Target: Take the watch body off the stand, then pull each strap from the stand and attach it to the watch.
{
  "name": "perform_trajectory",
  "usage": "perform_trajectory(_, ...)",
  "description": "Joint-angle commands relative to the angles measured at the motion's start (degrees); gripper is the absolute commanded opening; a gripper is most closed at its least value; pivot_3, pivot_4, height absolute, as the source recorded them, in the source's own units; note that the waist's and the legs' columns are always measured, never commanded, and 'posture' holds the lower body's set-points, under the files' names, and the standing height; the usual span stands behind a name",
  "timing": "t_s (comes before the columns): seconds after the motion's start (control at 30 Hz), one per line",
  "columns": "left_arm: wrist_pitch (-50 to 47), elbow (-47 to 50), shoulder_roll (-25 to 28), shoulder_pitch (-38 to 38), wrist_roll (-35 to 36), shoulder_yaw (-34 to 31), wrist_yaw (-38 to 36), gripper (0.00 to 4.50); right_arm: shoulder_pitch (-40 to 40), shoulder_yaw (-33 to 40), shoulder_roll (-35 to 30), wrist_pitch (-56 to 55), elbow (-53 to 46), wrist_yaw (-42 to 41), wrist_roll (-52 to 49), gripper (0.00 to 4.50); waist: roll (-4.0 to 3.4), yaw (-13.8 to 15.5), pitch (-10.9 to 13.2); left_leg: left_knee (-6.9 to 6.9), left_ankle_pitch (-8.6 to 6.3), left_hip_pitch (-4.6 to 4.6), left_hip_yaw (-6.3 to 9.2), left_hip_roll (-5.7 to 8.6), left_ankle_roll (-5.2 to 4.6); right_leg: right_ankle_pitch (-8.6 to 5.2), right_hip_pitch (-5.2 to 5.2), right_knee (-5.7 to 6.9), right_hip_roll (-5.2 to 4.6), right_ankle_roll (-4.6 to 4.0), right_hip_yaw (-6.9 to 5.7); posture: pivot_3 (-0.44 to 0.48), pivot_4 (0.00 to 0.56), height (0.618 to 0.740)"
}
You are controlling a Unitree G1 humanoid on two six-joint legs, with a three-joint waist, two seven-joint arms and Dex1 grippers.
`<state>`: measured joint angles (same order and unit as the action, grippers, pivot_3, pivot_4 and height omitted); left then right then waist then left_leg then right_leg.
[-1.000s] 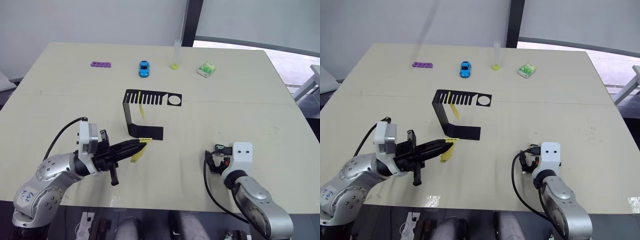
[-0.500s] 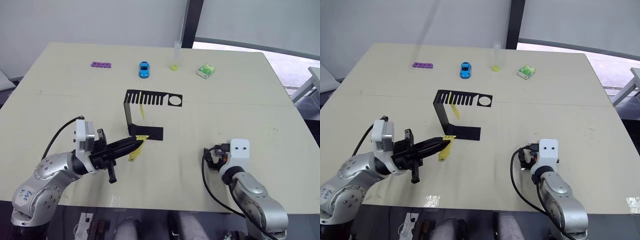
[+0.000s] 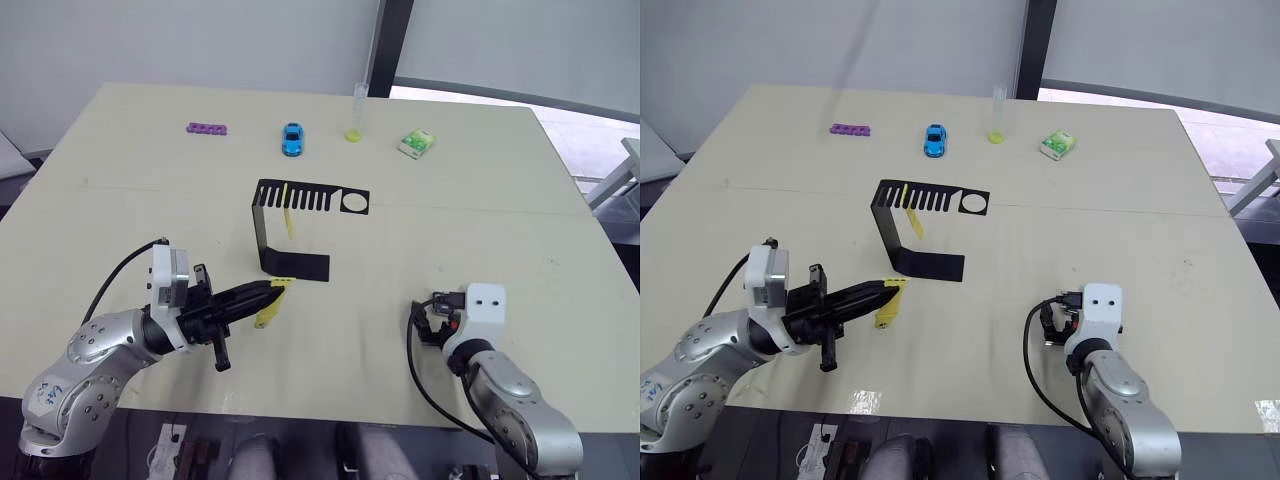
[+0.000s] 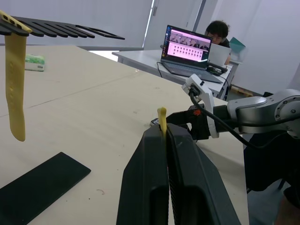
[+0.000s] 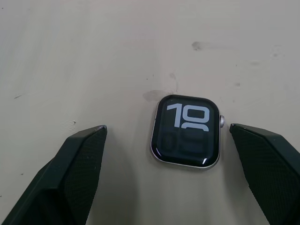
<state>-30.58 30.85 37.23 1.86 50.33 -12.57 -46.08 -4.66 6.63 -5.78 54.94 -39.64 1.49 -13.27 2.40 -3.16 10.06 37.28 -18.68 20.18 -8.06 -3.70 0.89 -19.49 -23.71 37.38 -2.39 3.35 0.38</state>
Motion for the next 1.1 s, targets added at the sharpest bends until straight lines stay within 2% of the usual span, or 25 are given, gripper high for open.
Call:
perform_trajectory(0.03, 0.17, 1.44, 0.85, 0.11, 0.55, -0.8, -0.75, 0.0, -0.28, 0.21, 0.44, -0.11, 2.53, -0.08, 0.18, 4.46, 0.01, -0.01, -0.01, 0.0, 0.0, 0.0, 0.0, 0.0, 0.0, 0.0, 0.0, -0.01, 0.0, 0.0, 0.0, 0.0, 0.15, 0.74)
perform_trajectory(0.3, -0.14, 1.81, 1.21, -0.07, 0.48, -0.63, -0.67, 0.0, 0.1, -1.49, 0.69, -1.7, 4.71, -0.16, 0.75, 4.46, 0.23, -0.24, -0.14, 0.01, 0.0, -0.04, -0.01, 0.01, 0.0, 0.01, 0.04, 0.02, -0.02, 0.01, 0.01, 0.0, 0.15, 0.74)
perform_trajectory(0.33, -0.27, 2.07, 1.17, -0.3, 0.67, -0.72, -0.53, 0.0, -0.01, -1.48, 0.6, -1.8, 4.82, -0.26, 0.78, 4.07, 0.24, -0.24, -0.15, 0.0, 0.0, -0.04, 0.0, 0.01, 0.0, 0.0, 0.04, 0.01, -0.02, 0.0, 0.0, 0.0, 0.15, 0.74)
perform_trajectory(0.37, -0.37, 2.24, 1.14, -0.42, 0.81, -0.78, -0.43, 0.0, -0.05, -1.49, 0.48, -1.82, 4.95, -0.34, 0.88, 3.93, 0.25, -0.24, -0.16, 0.0, 0.0, -0.04, 0.0, 0.0, 0.0, 0.0, 0.04, 0.01, -0.02, 0.01, 0.0, 0.0, 0.15, 0.74)
perform_trajectory(0.43, -0.45, 2.4, 1.12, -0.6, 0.95, -0.83, -0.36, 0.0, 0.19, -1.62, 0.25, -2.06, 5.58, -0.69, 1.14, 3.12, 0.26, -0.29, -0.16, 0.0, 0.0, -0.03, -0.01, 0.0, 0.0, 0.01, 0.04, 0.01, -0.03, 0.01, 0.01, 0.0, 0.15, 0.74)
perform_trajectory(0.53, -0.42, 2.31, 1.11, -0.49, 0.9, -0.82, -0.34, 0.0, 1.25, -1.28, 0.66, -2.5, 7.09, -0.64, 1.15, 1.68, 0.26, -0.32, -0.16, -0.03, 0.01, -0.06, 0.0, 0.0, 0.01, 0.0, 0.04, 0.02, -0.03, -0.01, 0.0, 0.0, 0.15, 0.74)
perform_trajectory(0.57, -0.43, 2.24, 1.13, -0.4, 0.93, -0.89, -0.34, 0.0, 1.61, -1.02, 0.83, -2.56, 7.59, -0.58, 1.04, 1.5, 0.26, -0.33, -0.16, -0.04, 0.01, -0.06, 0.0, 0.0, 0.02, 0.0, 0.04, 0.02, -0.03, -0.01, 0.0, 0.0, 0.15, 0.74)
perform_trajectory(0.83, -0.32, 2.17, 2.05, -1.07, 0.96, -2.48, -0.69, 0.0, 3.44, 0.94, -1.25, -3.51, 8.45, -4.16, -1.16, 1.5, 0.35, -0.49, -0.22, -0.04, 0.01, -0.07, 0.0, -0.01, 0.01, 0.0, 0.05, 0.02, -0.03, -0.02, 0.01, 0.0, 0.15, 0.74)
perform_trajectory(1.0, 1.25, 1.76, 3.34, -0.1, -0.45, -4.18, -1.32, 0.0, 8.25, 4.52, -6.51, -1.72, 6.67, -14.7, -10.38, 1.5, 0.16, -0.49, -0.09, -0.03, 0.0, -0.04, 0.0, 0.0, -0.01, 0.01, 0.01, 0.02, -0.03, -0.02, 0.01, 0.0, 0.15, 0.74)
perform_trajectory(1.1, 6.35, 1.05, 6.87, -0.33, -7.56, -4.33, -4.65, 0.0, 12.38, 6.84, -11.5, 1.99, 8.04, -24.25, -19.81, 1.5, -0.22, -0.3, 0.14, -0.06, 0.01, 0.01, 0.0, -0.01, -0.02, 0.0, -0.05, 0.02, -0.01, -0.03, 0.0, 0.0, 0.15, 0.74)
